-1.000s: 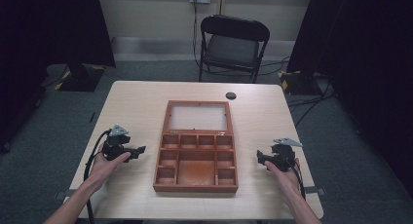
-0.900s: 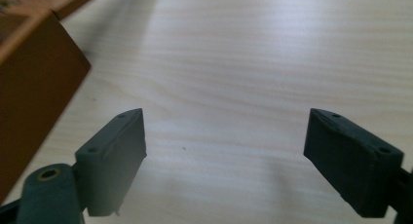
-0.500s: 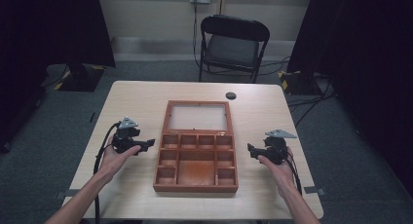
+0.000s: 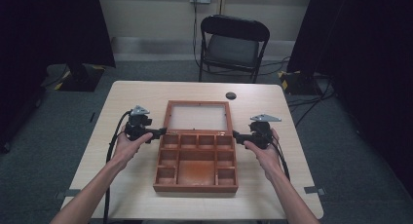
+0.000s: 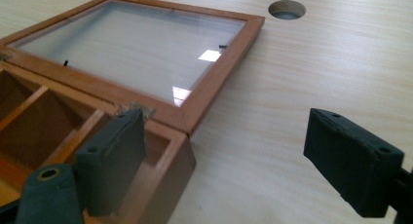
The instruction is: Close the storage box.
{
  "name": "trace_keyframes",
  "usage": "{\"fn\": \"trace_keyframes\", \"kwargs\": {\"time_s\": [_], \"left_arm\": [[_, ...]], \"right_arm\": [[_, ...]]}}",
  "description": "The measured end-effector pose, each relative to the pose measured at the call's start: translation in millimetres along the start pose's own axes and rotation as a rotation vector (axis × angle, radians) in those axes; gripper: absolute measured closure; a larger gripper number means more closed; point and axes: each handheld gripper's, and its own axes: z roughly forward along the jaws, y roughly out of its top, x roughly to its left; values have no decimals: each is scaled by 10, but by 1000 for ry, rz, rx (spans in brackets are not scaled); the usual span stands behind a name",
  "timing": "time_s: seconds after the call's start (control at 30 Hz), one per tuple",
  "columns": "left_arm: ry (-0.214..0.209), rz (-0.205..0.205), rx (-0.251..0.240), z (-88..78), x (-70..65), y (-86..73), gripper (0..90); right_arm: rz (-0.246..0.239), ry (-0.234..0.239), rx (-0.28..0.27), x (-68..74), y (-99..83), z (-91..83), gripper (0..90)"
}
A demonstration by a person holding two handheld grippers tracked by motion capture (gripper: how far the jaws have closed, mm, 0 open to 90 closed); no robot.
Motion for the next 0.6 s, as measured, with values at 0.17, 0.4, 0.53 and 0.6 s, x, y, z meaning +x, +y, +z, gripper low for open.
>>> {"fn": "trace_keyframes", "kwargs": {"time_s": [0.17, 0.4, 0.53, 0.6], "left_arm": [[27, -6, 18, 36, 94, 145, 201], [31, -44, 63, 253, 153, 117, 206], [3, -71, 85, 384, 157, 92, 216], [4, -73, 92, 419, 158, 99, 215]], "right_arm": [[-1, 15, 0, 29, 154, 144, 149], [0, 42, 19, 66, 348, 424, 151], [20, 46, 73, 79, 280, 618, 152], [7, 18, 98, 95, 241, 675, 166]]}}
